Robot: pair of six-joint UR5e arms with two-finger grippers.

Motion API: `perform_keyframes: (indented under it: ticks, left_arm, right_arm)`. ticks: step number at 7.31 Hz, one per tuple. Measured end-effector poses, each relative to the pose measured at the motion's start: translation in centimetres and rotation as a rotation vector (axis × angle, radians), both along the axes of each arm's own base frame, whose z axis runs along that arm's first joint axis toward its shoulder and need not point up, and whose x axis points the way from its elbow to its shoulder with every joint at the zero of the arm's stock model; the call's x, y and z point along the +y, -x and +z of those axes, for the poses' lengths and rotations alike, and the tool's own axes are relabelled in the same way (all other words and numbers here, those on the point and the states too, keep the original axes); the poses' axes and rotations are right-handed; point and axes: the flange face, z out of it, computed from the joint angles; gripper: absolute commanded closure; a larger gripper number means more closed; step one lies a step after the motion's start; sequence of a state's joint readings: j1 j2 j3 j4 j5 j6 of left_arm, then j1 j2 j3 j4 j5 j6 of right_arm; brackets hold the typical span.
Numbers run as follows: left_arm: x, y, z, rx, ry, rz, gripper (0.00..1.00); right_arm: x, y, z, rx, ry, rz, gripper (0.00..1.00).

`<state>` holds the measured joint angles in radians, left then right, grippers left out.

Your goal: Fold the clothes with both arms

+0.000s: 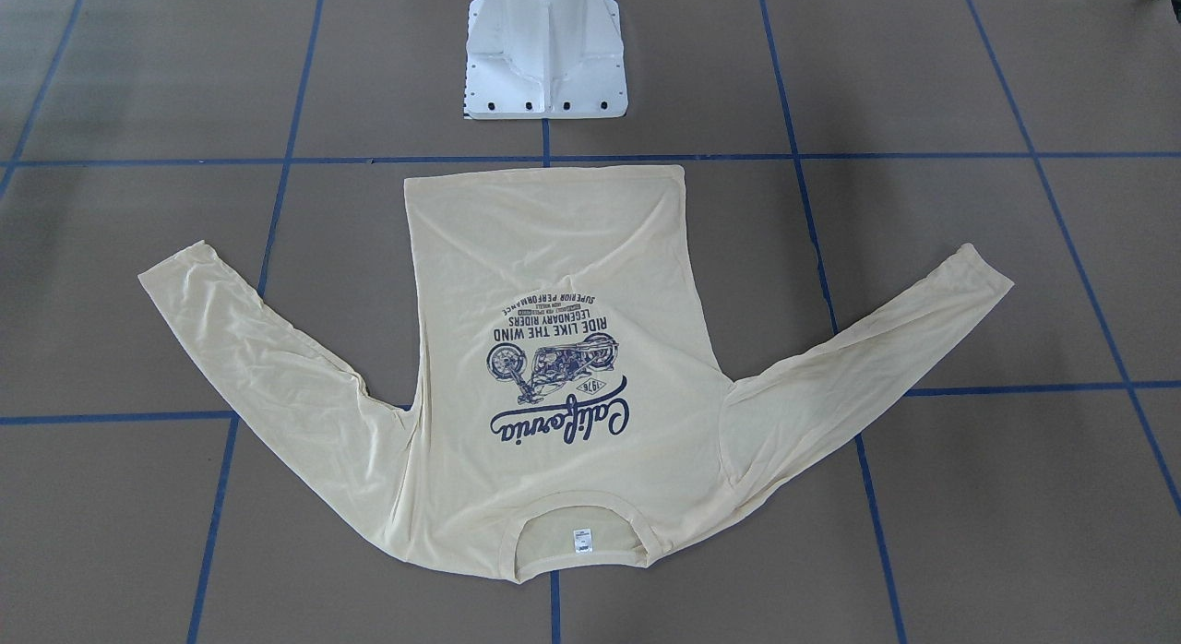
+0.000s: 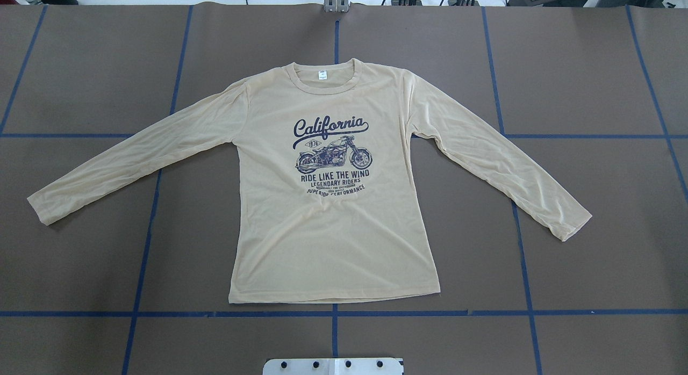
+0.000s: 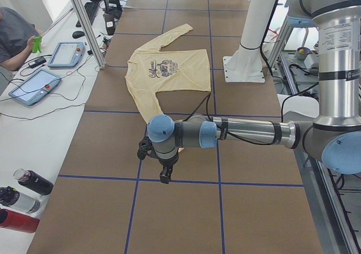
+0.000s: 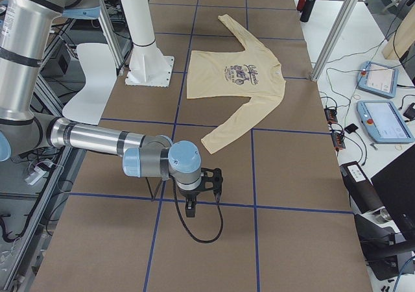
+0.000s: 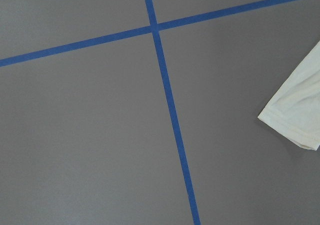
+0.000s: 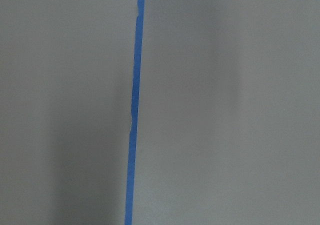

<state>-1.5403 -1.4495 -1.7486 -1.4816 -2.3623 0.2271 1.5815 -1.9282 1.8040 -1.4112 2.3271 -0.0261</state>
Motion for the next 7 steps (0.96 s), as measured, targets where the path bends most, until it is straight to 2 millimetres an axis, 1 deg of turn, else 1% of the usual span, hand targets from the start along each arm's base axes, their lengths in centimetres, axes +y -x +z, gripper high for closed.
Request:
perform_keyframes:
  ticks: [3, 4, 7]
  left_arm:
    - [-0.2, 0.0, -0.4, -0.001, -0.034, 0.001, 0.00]
    - [-0.4, 0.0, -0.9, -0.002, -0.067, 0.001, 0.00]
    - [-1.1, 0.1, -3.1, -0.011, -0.180, -0.006, 0.00]
  right_arm:
    - [-0.1, 0.0, 0.0, 0.002, 0.000, 0.000, 0.00]
    - [-0.2, 0.0, -0.1, 0.003, -0.004, 0.001, 0.00]
    - [-0.7, 0.0, -0.8, 0.000, -0.022, -0.001, 0.00]
